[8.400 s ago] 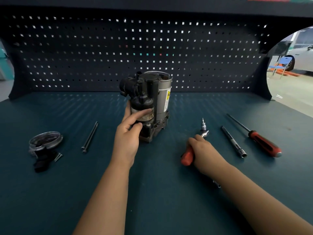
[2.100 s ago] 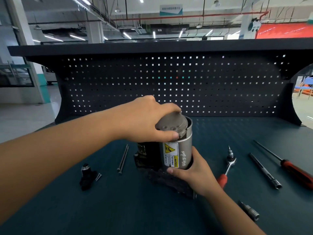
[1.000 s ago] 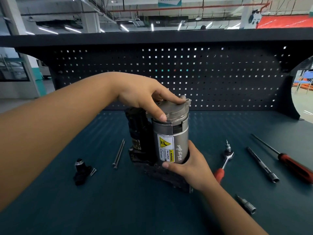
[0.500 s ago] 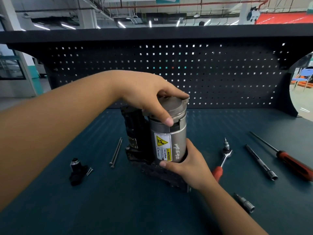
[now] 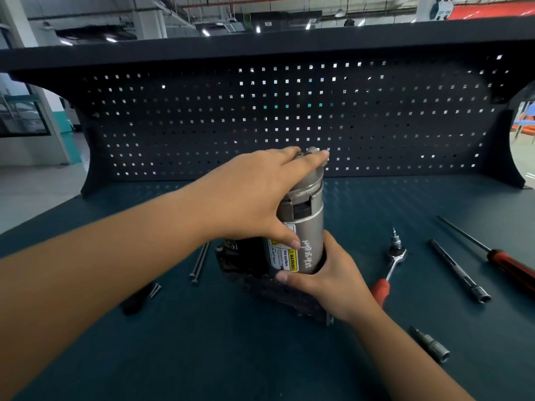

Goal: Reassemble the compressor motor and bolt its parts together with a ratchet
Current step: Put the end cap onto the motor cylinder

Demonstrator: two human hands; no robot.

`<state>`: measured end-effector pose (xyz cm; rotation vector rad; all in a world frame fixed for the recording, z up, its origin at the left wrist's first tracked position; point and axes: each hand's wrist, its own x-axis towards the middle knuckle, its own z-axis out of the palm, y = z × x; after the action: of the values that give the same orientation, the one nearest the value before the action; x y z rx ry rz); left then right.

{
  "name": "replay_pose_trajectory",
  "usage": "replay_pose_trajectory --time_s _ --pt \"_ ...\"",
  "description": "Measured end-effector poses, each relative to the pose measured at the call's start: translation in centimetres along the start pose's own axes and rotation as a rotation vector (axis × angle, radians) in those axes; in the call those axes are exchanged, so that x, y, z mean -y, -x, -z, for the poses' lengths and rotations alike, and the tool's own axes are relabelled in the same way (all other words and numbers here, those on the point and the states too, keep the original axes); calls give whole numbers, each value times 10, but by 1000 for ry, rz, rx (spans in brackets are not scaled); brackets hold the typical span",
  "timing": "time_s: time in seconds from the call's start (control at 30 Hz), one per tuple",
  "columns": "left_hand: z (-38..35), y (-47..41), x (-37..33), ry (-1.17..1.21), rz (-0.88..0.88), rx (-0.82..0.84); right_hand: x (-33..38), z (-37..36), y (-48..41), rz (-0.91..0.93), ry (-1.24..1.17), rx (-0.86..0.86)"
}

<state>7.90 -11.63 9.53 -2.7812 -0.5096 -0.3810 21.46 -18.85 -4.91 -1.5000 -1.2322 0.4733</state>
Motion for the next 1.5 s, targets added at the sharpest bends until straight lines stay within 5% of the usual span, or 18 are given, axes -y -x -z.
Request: replay_pose_trajectory --time_s 0.37,0.43,0.5,0.57,0.8,1.0,1.13,1.3,1.5 --pt "1 5 1 -55 23 -85 5 1 0 16 -14 -12" --pt "-15 26 -10 -35 113 -404 6 -1 -2 19 -9 -24" --pt "-41 52 -33 301 323 -848 7 -4 -1 17 9 -53" --pt "-66 65 -55 631 585 -1020 8 -10 2 9 43 -96" --pt "-90 19 -90 858 824 -954 12 -22 11 -59 249 -181" --pt "-102 11 -91 848 801 -1020 25 21 19 39 97 124" --pt "-106 12 -90 835 771 -1053 63 59 -6 245 -124 -246" --pt "-107 16 -89 932 726 -1053 100 37 -38 236 -262 -53" --pt "-98 23 -63 889 654 -1292 93 5 -46 287 -498 -270"
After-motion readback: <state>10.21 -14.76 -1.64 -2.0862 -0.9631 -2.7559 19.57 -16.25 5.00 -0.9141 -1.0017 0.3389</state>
